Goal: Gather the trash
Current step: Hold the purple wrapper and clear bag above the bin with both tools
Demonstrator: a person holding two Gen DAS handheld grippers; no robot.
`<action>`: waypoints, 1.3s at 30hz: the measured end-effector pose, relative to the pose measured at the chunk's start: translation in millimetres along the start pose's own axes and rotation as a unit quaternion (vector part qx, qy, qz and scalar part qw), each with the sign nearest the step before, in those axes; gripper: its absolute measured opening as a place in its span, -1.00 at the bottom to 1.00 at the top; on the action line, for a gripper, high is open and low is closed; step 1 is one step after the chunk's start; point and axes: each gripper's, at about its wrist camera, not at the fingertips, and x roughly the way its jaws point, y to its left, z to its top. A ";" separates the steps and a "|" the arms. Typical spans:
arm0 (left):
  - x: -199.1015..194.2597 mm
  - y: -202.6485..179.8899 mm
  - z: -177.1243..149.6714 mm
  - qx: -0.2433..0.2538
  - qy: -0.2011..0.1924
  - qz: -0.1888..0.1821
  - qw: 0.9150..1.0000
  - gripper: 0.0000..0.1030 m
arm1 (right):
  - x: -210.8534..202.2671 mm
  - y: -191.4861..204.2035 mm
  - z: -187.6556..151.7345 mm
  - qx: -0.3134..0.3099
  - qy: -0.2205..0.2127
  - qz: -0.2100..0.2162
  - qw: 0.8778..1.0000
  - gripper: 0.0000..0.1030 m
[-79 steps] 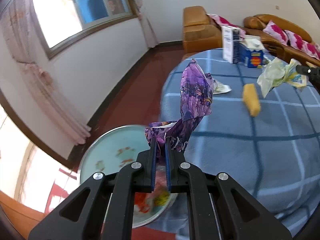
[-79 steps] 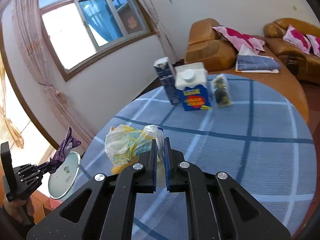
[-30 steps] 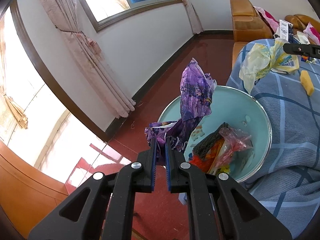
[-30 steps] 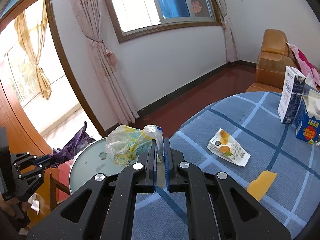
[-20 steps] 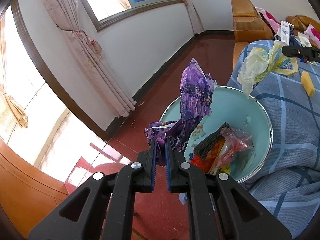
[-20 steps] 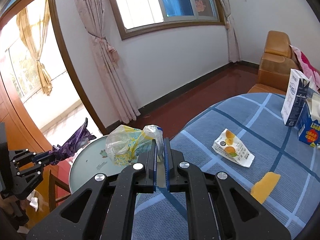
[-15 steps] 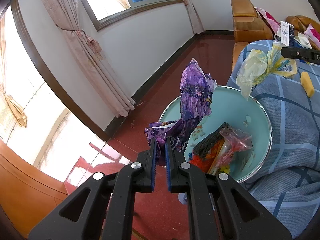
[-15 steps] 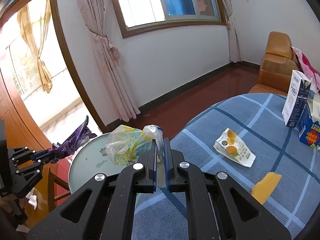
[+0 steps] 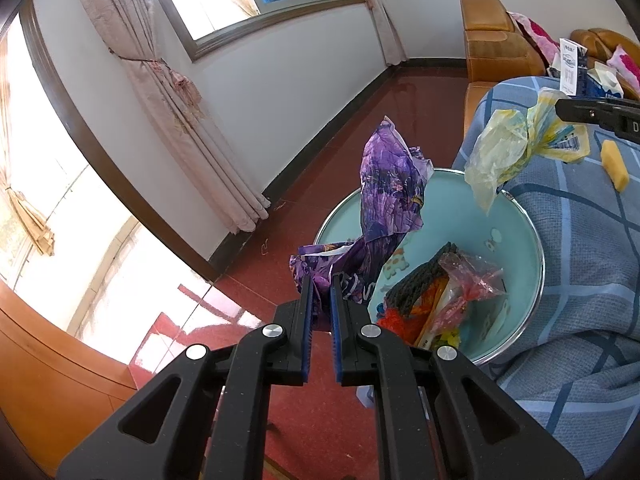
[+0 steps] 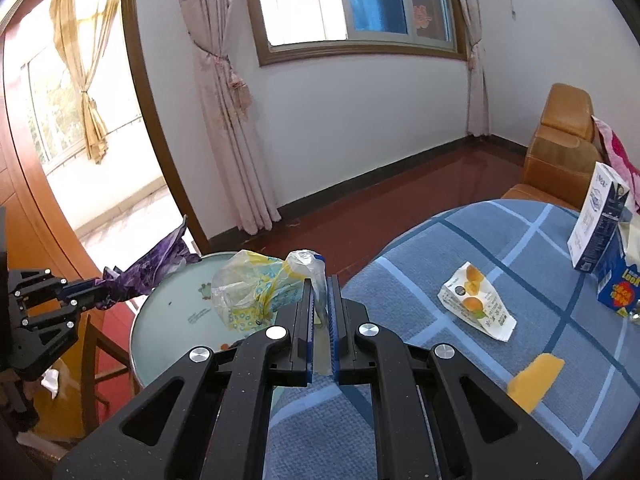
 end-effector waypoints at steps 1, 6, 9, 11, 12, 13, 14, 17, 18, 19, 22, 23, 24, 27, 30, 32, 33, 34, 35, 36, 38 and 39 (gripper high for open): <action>0.0 0.1 0.0 0.000 0.000 0.000 1.000 -0.86 | 0.6 0.6 0.0 0.000 0.000 0.000 1.000 -0.86; 0.2 0.1 0.1 0.000 0.000 0.000 1.000 -0.86 | 2.7 3.1 0.4 -0.006 0.002 0.001 1.000 -0.86; -0.1 -0.3 -0.2 0.000 0.000 -0.002 1.000 -0.86 | 4.0 4.4 0.5 -0.008 0.003 0.003 1.000 -0.86; -0.7 0.1 -0.1 0.000 0.000 -0.002 1.000 -0.86 | 4.9 5.7 0.5 -0.010 0.003 0.003 1.000 -0.86; -1.0 0.4 -0.2 -0.001 -0.001 -0.002 1.000 -0.86 | 5.4 6.1 0.4 -0.011 0.003 0.002 1.000 -0.86; -0.9 0.3 0.3 0.000 0.000 -0.003 1.000 -0.86 | 5.6 7.4 0.3 -0.014 0.003 0.001 1.000 -0.86; -0.9 0.3 0.4 0.000 -0.001 -0.002 1.000 -0.86 | 5.7 8.0 0.1 -0.017 0.003 0.000 1.000 -0.86; -0.7 0.3 0.8 -0.001 -0.001 -0.003 1.000 -0.86 | 6.2 12.2 -0.5 -0.027 0.002 -0.005 1.000 -0.86; -0.6 0.2 0.8 0.000 -0.001 -0.004 1.000 -0.86 | 5.9 14.5 -0.7 -0.034 0.001 -0.008 0.999 -0.86; -0.3 0.0 0.8 0.000 -0.001 -0.004 1.000 -0.86 | 5.9 17.0 -0.9 -0.040 0.000 -0.010 0.999 -0.86; -0.5 -0.4 1.0 0.001 0.000 -0.006 1.000 -0.86 | 6.0 20.4 -1.4 -0.041 0.001 -0.005 0.999 -0.86; -0.6 -0.8 1.0 0.001 -0.001 -0.006 1.000 -0.86 | 6.3 21.1 -1.5 -0.041 0.001 -0.004 0.999 -0.86; -0.9 -0.1 1.3 0.001 -0.001 -0.006 1.000 -0.86 | 6.8 21.1 -1.1 -0.041 0.002 -0.003 0.999 -0.86; -1.0 0.9 1.7 0.001 -0.002 -0.007 1.000 -0.86 | 7.6 20.6 -0.9 -0.040 0.003 -0.002 0.999 -0.86; -1.0 1.1 1.8 0.001 -0.002 -0.007 1.000 -0.85 | 8.1 20.8 -0.9 -0.041 0.003 -0.001 0.999 -0.86; -1.0 1.4 2.0 0.000 -0.002 -0.007 1.000 -0.85 | 8.5 22.3 -1.1 -0.042 0.004 0.000 0.999 -0.86; -1.3 1.7 2.1 0.000 -0.002 -0.007 1.000 -0.85 | 8.6 22.9 -1.2 -0.043 0.004 0.001 0.999 -0.86; -1.5 1.7 2.2 -0.001 -0.002 -0.007 1.000 -0.85 | 8.9 23.0 -1.0 -0.043 0.004 0.002 0.999 -0.86; -1.9 1.6 2.5 0.000 -0.003 -0.008 1.000 -0.85 | 9.2 23.0 -1.1 -0.043 0.005 0.003 0.999 -0.86; -2.0 1.3 2.4 0.000 -0.003 -0.008 1.000 -0.85 | 9.6 23.0 -1.1 -0.043 0.005 0.003 0.999 -0.86; -1.2 0.7 2.4 0.000 -0.003 -0.010 1.000 -0.85 | 10.7 24.0 -1.2 -0.046 0.006 0.006 0.999 -0.86; -0.7 0.0 2.4 0.000 -0.002 -0.011 1.000 -0.84 | 11.7 24.4 -1.3 -0.047 0.007 0.009 0.999 -0.86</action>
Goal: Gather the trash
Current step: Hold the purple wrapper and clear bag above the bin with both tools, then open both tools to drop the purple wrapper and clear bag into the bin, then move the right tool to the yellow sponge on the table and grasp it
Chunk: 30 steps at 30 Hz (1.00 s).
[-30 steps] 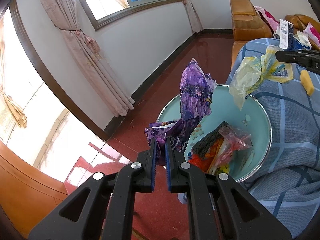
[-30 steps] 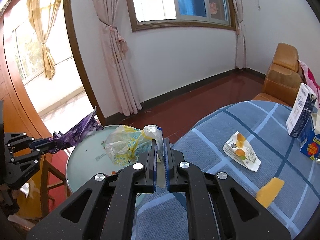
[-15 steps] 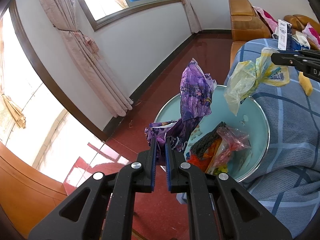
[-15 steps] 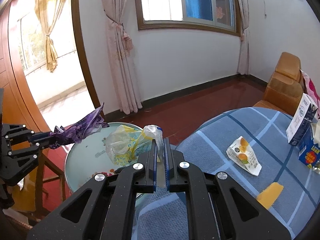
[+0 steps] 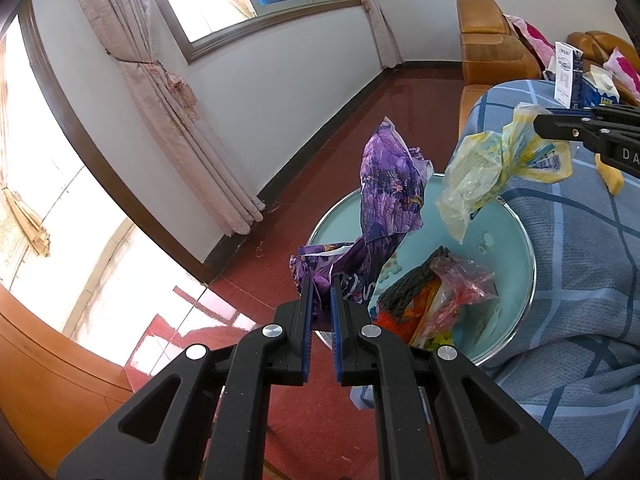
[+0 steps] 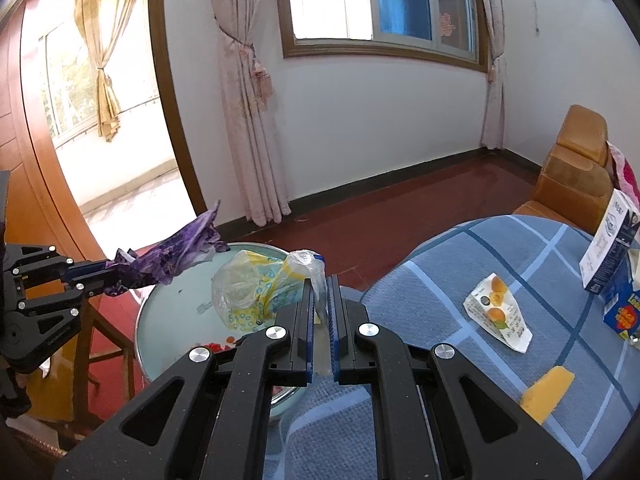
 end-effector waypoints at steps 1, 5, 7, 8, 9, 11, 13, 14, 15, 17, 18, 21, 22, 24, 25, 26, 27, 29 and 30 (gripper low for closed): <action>0.4 -0.7 0.1 0.000 0.000 0.000 1.000 -0.79 | 2.3 1.7 -0.1 -0.002 0.004 0.008 1.000 -0.84; 0.5 -4.4 1.1 -0.004 -0.004 -0.001 1.000 -0.51 | 11.3 4.8 -2.5 -0.004 0.017 0.022 1.000 -0.35; -0.2 -7.2 1.5 -0.001 -0.007 0.000 1.000 -0.30 | 14.9 4.4 -5.0 -0.001 0.024 0.024 0.999 -0.33; -0.1 -7.4 1.5 -0.001 -0.007 -0.001 1.000 -0.27 | 15.5 3.8 -6.3 -0.002 0.027 0.023 0.999 -0.31; 0.1 -7.9 1.6 -0.002 -0.008 -0.002 1.000 -0.19 | 16.2 2.7 -7.9 0.000 0.030 0.022 0.999 -0.29; 1.1 -8.5 1.3 -0.004 -0.007 -0.001 1.000 -0.08 | 14.8 0.9 -9.2 0.002 0.031 0.020 0.999 -0.26; 1.7 -8.2 1.2 -0.007 -0.006 -0.003 1.000 0.15 | 10.6 -2.3 -11.5 0.001 0.031 0.013 0.999 -0.25; 1.6 -8.4 1.1 -0.011 -0.007 -0.006 1.000 0.24 | 7.6 -5.3 -12.3 0.000 0.030 0.009 1.000 -0.24; 1.0 -9.1 0.7 -0.014 -0.009 -0.008 1.000 0.35 | 4.2 -8.7 -13.3 -0.002 0.030 0.001 1.000 -0.24; 0.3 -12.7 0.1 -0.016 -0.011 -0.014 1.000 0.44 | -4.9 -25.0 -16.7 0.000 0.027 -0.027 0.999 -0.23; 0.8 -15.6 -0.3 -0.016 -0.010 -0.016 1.000 0.49 | -8.8 -36.0 -17.7 0.006 0.026 -0.040 0.999 -0.22; 4.6 -25.2 -1.9 -0.010 -0.007 -0.025 1.000 0.51 | -24.7 -84.8 -23.7 0.033 0.022 -0.102 0.994 -0.14; 5.9 -29.5 -2.5 -0.006 -0.005 -0.028 1.000 0.54 | -30.6 -107.8 -27.2 0.051 0.024 -0.125 0.991 -0.13; 9.5 -39.3 -2.7 0.003 0.000 -0.035 0.999 0.57 | -37.9 -147.7 -33.2 0.082 0.033 -0.160 0.983 -0.07; 10.4 -43.3 -3.0 0.006 0.001 -0.038 0.999 0.57 | -37.5 -160.0 -34.5 0.089 0.040 -0.169 0.981 -0.03; 10.8 -48.8 -3.2 0.013 0.002 -0.041 0.999 0.57 | -36.2 -172.8 -35.8 0.095 0.047 -0.176 0.979 -0.03; 10.7 -52.3 -3.1 0.017 0.002 -0.042 0.999 0.57 | -34.6 -183.4 -37.1 0.101 0.052 -0.182 0.977 -0.03; 8.6 -59.0 -3.3 0.024 0.000 -0.045 0.999 0.57 | -28.3 -202.4 -38.3 0.113 0.064 -0.193 0.973 -0.03; 7.5 -61.1 -2.7 0.027 -0.001 -0.046 0.999 0.57 | -25.5 -209.4 -39.1 0.120 0.068 -0.191 0.972 -0.03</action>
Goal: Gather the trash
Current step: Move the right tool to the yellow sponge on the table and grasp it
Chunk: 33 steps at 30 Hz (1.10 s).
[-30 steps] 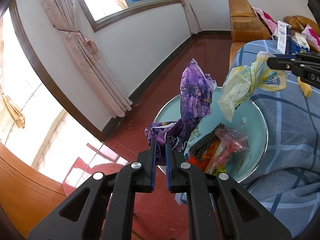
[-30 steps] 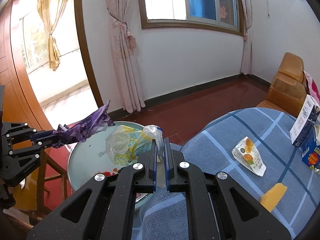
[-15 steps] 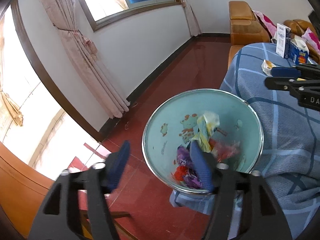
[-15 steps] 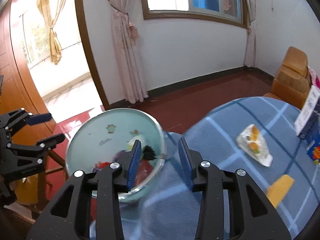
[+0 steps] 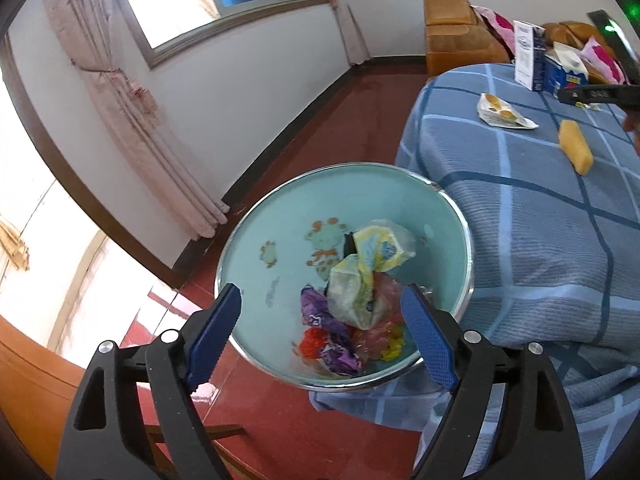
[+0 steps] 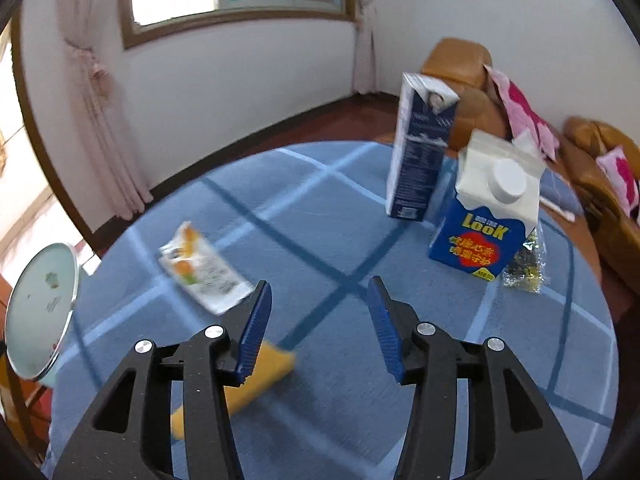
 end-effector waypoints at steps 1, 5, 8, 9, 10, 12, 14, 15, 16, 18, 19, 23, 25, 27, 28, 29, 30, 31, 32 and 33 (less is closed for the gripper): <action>-1.1 -1.5 -0.3 0.002 -0.001 0.000 1.000 0.58 | 6.5 -3.9 0.5 0.004 0.009 0.004 1.000 -0.02; -0.2 -0.9 0.3 0.002 -0.001 0.000 1.000 0.61 | 20.2 -7.4 -11.0 -0.018 0.036 -0.019 0.999 0.00; 2.7 -1.0 -2.3 0.002 0.003 -0.002 1.000 0.61 | 12.2 -20.0 -31.3 -0.010 0.050 -0.032 0.998 0.00; 2.9 -2.4 -2.9 0.003 0.004 -0.002 1.000 0.61 | 5.9 -23.3 -39.0 -0.008 0.051 -0.031 0.998 0.00; 3.4 -3.4 -3.3 0.003 0.004 -0.003 1.000 0.61 | -1.2 -22.8 -44.8 -0.011 0.052 -0.026 0.998 0.01; 3.4 -4.5 -3.1 0.004 0.004 -0.005 1.000 0.61 | -16.5 -18.9 -56.9 -0.024 0.053 -0.023 0.998 0.02; 2.4 -5.0 -2.8 0.005 0.001 -0.006 1.000 0.61 | -33.1 -16.3 -71.1 -0.034 0.055 -0.038 0.997 0.12; 1.7 -5.1 -2.6 0.005 0.001 -0.006 1.000 0.61 | -40.0 -17.9 -77.5 -0.031 0.055 -0.038 0.997 0.13; 1.0 -5.0 -2.4 0.005 -0.001 -0.006 1.000 0.61 | -48.7 -19.7 -83.8 -0.025 0.050 -0.040 0.998 0.14; -1.0 -4.0 -1.6 0.003 -0.004 -0.005 1.000 0.62 | -64.1 -23.5 -88.9 -0.012 0.031 -0.043 0.999 0.14; -2.1 -3.5 -1.0 0.003 -0.006 -0.005 1.000 0.62 | -73.1 -25.7 -89.8 0.001 0.016 -0.037 0.999 0.14; -3.3 -4.6 -0.3 0.003 -0.008 -0.003 1.000 0.62 | -88.6 -18.5 -85.8 0.015 -0.015 0.002 1.000 0.05; -4.1 -5.6 -1.1 0.005 -0.009 -0.003 1.000 0.62 | -82.5 -10.8 -81.1 0.010 -0.008 0.014 1.000 -0.11; -4.5 -6.4 -0.9 0.006 -0.009 -0.002 1.000 0.62 | -70.7 -2.1 -81.1 0.008 0.004 0.026 1.000 -0.15; -4.5 -6.4 -0.8 0.006 -0.009 -0.002 1.000 0.62 | -64.8 2.4 -79.9 0.008 0.010 0.030 0.999 -0.20; -4.8 -6.3 -0.5 0.005 -0.010 -0.003 1.000 0.62 | -57.0 5.5 -80.2 0.006 0.022 0.039 0.999 -0.23; -5.1 -6.5 0.1 0.005 -0.010 -0.003 1.000 0.62 | -48.8 8.9 -82.7 0.002 0.040 0.043 0.998 -0.24; -5.3 -6.7 0.8 0.005 -0.011 -0.003 1.000 0.62 | -42.0 11.1 -84.5 -0.003 0.049 0.044 0.998 -0.31; -5.9 -7.1 2.2 0.005 -0.013 -0.004 1.000 0.62 | -40.5 10.8 -84.5 -0.001 0.053 0.054 0.997 -0.55; -6.5 -7.9 3.8 0.005 -0.014 -0.005 1.000 0.62 | -42.5 10.5 -83.5 0.002 0.054 0.070 0.996 -0.64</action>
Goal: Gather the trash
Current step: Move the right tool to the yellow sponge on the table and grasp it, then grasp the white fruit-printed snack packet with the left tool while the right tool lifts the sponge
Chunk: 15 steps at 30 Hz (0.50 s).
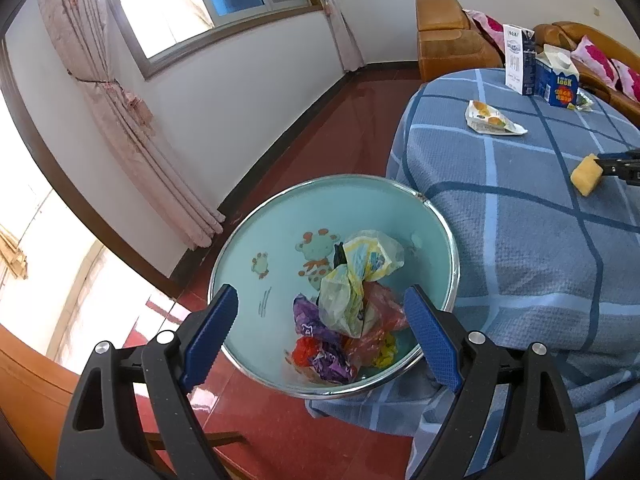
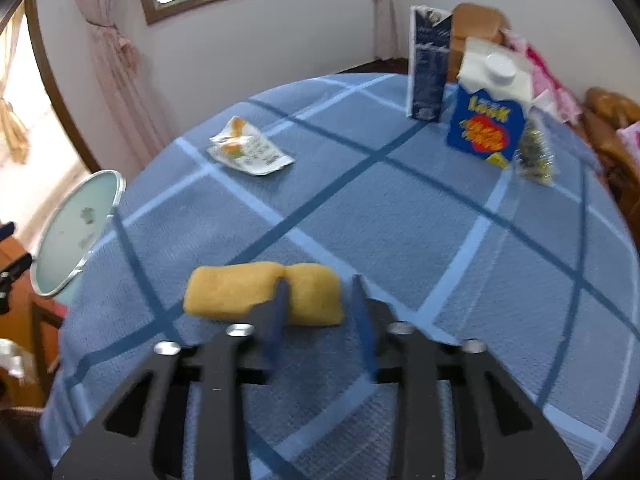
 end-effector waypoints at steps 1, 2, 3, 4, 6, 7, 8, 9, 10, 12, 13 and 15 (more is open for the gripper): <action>-0.8 -1.8 2.3 0.001 -0.002 -0.002 1.000 0.62 | -2.0 0.9 -0.7 -0.003 -0.002 -0.003 1.000 -0.70; -1.3 -3.2 4.3 0.003 -0.005 -0.003 1.000 0.62 | -5.1 3.0 -2.7 -0.009 -0.008 -0.004 1.000 -0.74; -2.0 -5.2 7.1 0.004 -0.008 -0.005 1.000 0.62 | -8.5 3.1 -5.6 -0.009 -0.014 -0.001 1.000 -0.75; -2.7 -7.5 9.8 0.006 -0.011 -0.007 1.000 0.62 | -10.8 1.5 -7.3 -0.005 -0.017 0.001 1.000 -0.77; -3.5 -15.6 17.9 0.011 -0.017 -0.013 1.000 0.62 | -19.5 -6.0 -9.7 0.007 -0.030 0.001 1.000 -0.79; -3.1 -20.9 23.9 0.014 -0.020 -0.018 1.000 0.62 | -25.9 -12.4 -10.3 0.018 -0.041 0.001 0.999 -0.80; -2.8 -25.9 29.8 0.016 -0.023 -0.022 0.999 0.62 | -31.6 -19.4 -9.5 0.029 -0.049 -0.001 0.998 -0.80; -2.0 -29.9 34.7 0.018 -0.026 -0.025 0.999 0.62 | -38.8 -29.2 -8.8 0.043 -0.060 -0.004 0.997 -0.80; -1.5 -35.6 41.2 0.019 -0.030 -0.028 0.999 0.62 | -43.2 -35.9 -8.3 0.052 -0.066 -0.007 0.996 -0.80; 0.5 -52.7 59.5 0.025 -0.043 -0.040 0.998 0.62 | -53.5 -53.2 -6.5 0.072 -0.080 -0.017 0.994 -0.80; 1.9 -59.3 65.1 0.028 -0.046 -0.041 0.998 0.62 | -58.6 -63.8 -5.3 0.084 -0.088 -0.024 0.992 -0.80; 8.7 -78.1 85.3 0.033 -0.052 -0.054 0.997 0.62 | -65.8 -82.5 -3.8 0.104 -0.101 -0.039 0.989 -0.80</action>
